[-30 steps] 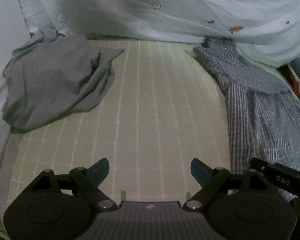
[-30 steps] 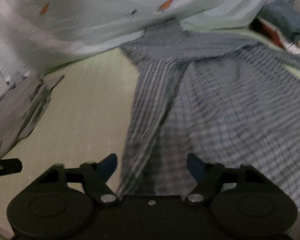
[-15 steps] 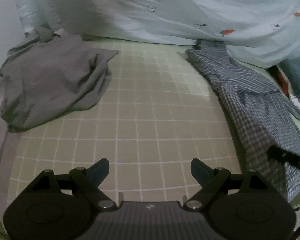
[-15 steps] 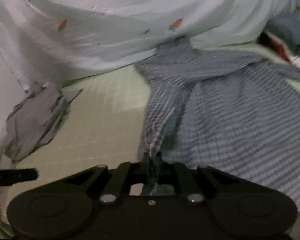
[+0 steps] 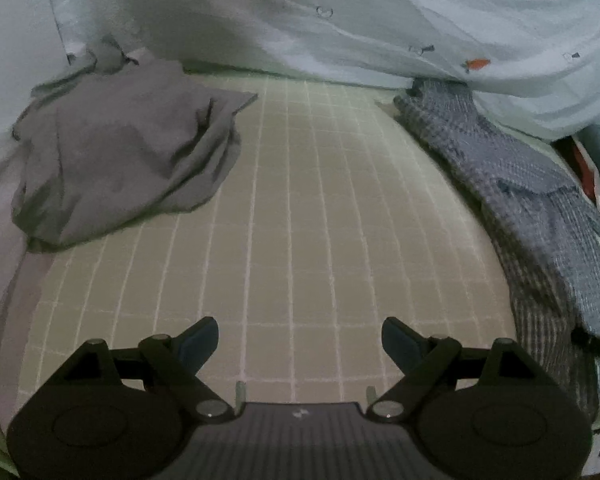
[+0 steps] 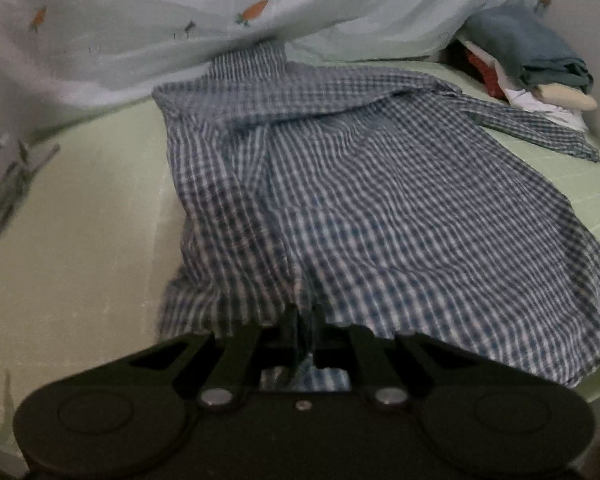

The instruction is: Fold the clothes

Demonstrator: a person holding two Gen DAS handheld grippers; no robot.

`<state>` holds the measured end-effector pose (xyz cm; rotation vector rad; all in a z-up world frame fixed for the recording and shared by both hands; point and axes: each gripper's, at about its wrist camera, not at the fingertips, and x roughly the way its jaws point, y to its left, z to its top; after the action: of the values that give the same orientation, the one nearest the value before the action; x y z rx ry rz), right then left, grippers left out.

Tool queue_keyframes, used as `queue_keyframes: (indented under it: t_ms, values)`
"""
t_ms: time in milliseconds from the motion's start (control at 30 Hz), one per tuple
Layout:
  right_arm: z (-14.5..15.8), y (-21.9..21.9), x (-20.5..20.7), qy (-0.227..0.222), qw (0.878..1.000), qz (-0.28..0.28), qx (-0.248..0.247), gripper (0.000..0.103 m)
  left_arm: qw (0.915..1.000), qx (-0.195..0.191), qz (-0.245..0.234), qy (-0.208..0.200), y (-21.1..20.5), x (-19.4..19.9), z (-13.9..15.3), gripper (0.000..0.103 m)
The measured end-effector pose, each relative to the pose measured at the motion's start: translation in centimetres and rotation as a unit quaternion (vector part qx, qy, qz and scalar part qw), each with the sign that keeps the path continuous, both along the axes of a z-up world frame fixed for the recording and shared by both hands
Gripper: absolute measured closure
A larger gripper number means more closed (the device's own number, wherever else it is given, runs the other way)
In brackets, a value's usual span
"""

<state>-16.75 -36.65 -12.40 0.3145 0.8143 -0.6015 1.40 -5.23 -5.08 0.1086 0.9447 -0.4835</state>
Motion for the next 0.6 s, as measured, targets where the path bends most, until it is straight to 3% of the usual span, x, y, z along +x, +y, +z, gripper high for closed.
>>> queue_keyframes:
  t_ms: [200,333,600]
  values:
    - [-1.5,-0.4,0.2,0.031,0.999,0.009,-0.007,0.081,1.0000,0.002,-0.001,-0.008,-3.0,-0.5,0.0,0.009]
    - [-1.5,-1.2,-0.4,0.039,0.999,0.037,-0.006,0.054,0.9999,-0.004,0.015,0.000,-5.5,-0.6,-0.3,0.009]
    - [1.0,-7.3,-2.3,0.017,0.996,0.073,0.055,0.031,0.9987,-0.007,0.050,0.006,-12.1,-0.6,0.3,0.009]
